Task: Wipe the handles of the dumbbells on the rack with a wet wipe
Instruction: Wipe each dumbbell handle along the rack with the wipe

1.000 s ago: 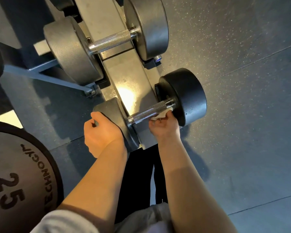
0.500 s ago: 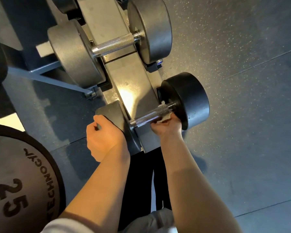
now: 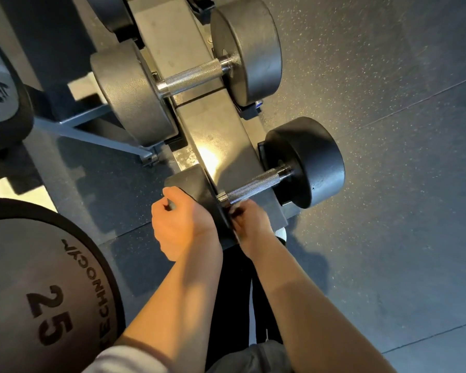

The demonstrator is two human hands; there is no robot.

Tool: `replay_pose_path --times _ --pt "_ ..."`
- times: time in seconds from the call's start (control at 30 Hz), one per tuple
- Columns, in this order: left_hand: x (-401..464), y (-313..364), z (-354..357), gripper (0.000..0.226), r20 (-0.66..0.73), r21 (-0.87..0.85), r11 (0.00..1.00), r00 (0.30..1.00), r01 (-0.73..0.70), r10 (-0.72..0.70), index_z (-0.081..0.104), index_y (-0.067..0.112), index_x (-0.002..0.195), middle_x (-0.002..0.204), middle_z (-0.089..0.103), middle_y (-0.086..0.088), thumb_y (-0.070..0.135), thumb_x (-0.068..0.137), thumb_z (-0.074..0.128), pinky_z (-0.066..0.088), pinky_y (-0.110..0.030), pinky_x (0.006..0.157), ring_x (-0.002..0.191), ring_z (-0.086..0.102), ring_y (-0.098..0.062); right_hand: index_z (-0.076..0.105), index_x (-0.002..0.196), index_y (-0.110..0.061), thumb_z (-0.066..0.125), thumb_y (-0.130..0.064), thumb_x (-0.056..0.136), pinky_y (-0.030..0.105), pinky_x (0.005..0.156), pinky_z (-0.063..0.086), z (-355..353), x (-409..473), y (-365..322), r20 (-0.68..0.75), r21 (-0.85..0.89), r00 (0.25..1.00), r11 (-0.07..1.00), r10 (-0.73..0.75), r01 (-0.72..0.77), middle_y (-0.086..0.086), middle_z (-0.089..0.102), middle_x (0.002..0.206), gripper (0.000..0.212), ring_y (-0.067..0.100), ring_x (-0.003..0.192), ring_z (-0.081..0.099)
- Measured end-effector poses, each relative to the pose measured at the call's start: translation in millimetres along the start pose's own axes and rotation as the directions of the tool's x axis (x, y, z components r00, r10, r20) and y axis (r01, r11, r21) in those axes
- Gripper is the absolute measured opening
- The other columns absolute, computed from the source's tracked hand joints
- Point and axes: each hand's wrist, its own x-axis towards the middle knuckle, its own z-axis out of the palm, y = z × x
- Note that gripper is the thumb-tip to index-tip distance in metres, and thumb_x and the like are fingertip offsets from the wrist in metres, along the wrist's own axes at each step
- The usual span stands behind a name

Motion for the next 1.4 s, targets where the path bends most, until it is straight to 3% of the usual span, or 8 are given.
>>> replay_pose_path --times 0.33,0.43,0.5,0.53,0.67,0.8,1.07,1.4 --pt "0.6 2.2 -0.5 0.041 0.059 0.025 1.000 0.998 0.011 -0.012 0.055 0.020 0.096 0.099 0.061 -0.004 0.051 0.093 0.028 0.044 -0.040 0.082 0.090 0.056 -0.028 0.064 0.066 -0.014 0.063 -0.014 0.088 0.032 0.070 0.054 -17.2 -8.9 -3.8 -0.153 -0.233 0.947 0.941 -0.283 0.244 0.004 0.062 0.067 0.022 0.015 0.061 0.059" --pt "-1.1 1.6 -4.4 0.042 0.072 0.021 1.000 0.997 0.014 -0.016 0.056 0.022 0.098 0.100 0.062 -0.003 0.053 0.091 0.028 0.047 -0.046 0.090 0.090 0.057 -0.028 0.070 0.086 -0.015 0.063 -0.019 0.090 0.022 0.056 0.042 -31.5 -19.1 -7.3 0.013 -0.768 0.554 0.346 -0.832 0.538 0.002 0.063 0.078 0.009 0.013 0.064 0.054" --pt "0.9 -1.4 -5.0 0.045 0.078 0.005 1.000 0.997 0.002 -0.002 0.057 0.021 0.102 0.103 0.062 -0.005 0.054 0.091 0.028 0.047 -0.048 0.090 0.090 0.057 -0.029 0.067 0.093 -0.013 0.071 -0.003 0.078 0.021 0.048 0.043 -41.1 -14.3 -23.1 0.384 -0.833 0.250 -0.216 -0.889 0.510 0.006 0.063 0.089 0.019 0.018 0.061 0.059" --pt "2.6 -3.8 -4.0 0.046 0.078 0.007 1.000 0.997 -0.004 0.003 0.057 0.021 0.103 0.103 0.062 -0.005 0.054 0.090 0.028 0.047 -0.048 0.090 0.090 0.057 -0.029 0.064 0.090 -0.013 0.075 0.001 0.067 0.021 0.042 0.042 -41.2 -14.3 -32.9 0.490 -0.836 0.237 -0.376 -0.839 0.400 0.006 0.062 0.089 0.029 0.019 0.055 0.060" --pt "6.1 -8.0 0.0 0.051 0.078 -0.004 0.999 0.996 -0.038 0.038 0.057 0.021 0.104 0.103 0.062 -0.007 0.057 0.088 0.025 0.048 -0.050 0.089 0.090 0.057 -0.030 0.069 0.083 -0.007 0.081 -0.014 0.053 0.018 0.037 0.030 -23.1 -9.5 -55.2 0.477 -0.820 0.501 -0.571 -0.722 -0.042 0.004 0.060 0.074 0.033 0.014 0.040 0.053" --pt "10.7 -7.3 3.0 0.049 0.084 0.005 0.999 0.995 -0.048 0.048 0.056 0.019 0.106 0.103 0.062 -0.007 0.053 0.091 0.025 0.048 -0.044 0.084 0.090 0.057 -0.030 0.049 0.121 -0.008 0.046 -0.007 0.093 0.034 0.074 0.044 -10.6 -5.8 -65.6 0.334 -0.906 0.793 -0.406 -0.510 0.121 0.010 0.051 0.119 0.028 0.032 0.106 0.059" --pt "9.3 -5.6 3.3 0.044 0.093 -0.018 0.998 0.994 -0.057 0.058 0.055 0.017 0.099 0.094 0.059 -0.005 0.049 0.094 0.027 0.046 -0.038 0.078 0.084 0.055 -0.029 0.067 0.101 -0.009 0.049 0.002 0.090 0.029 0.079 0.045 -2.8 -13.7 -72.4 0.660 -0.697 0.710 -0.552 -0.246 0.457 0.006 0.061 0.111 0.024 0.025 0.100 0.055" --pt "8.9 -7.3 3.8 0.048 0.083 -0.002 0.998 0.995 -0.062 0.062 0.056 0.020 0.101 0.098 0.060 -0.006 0.053 0.091 0.023 0.050 -0.043 0.080 0.085 0.056 -0.030 0.051 0.128 -0.006 0.051 -0.011 0.094 0.035 0.088 0.047 1.4 -12.0 -88.4 0.551 -0.575 0.756 -0.817 -0.353 0.036 0.013 0.039 0.134 0.034 0.029 0.117 0.047"
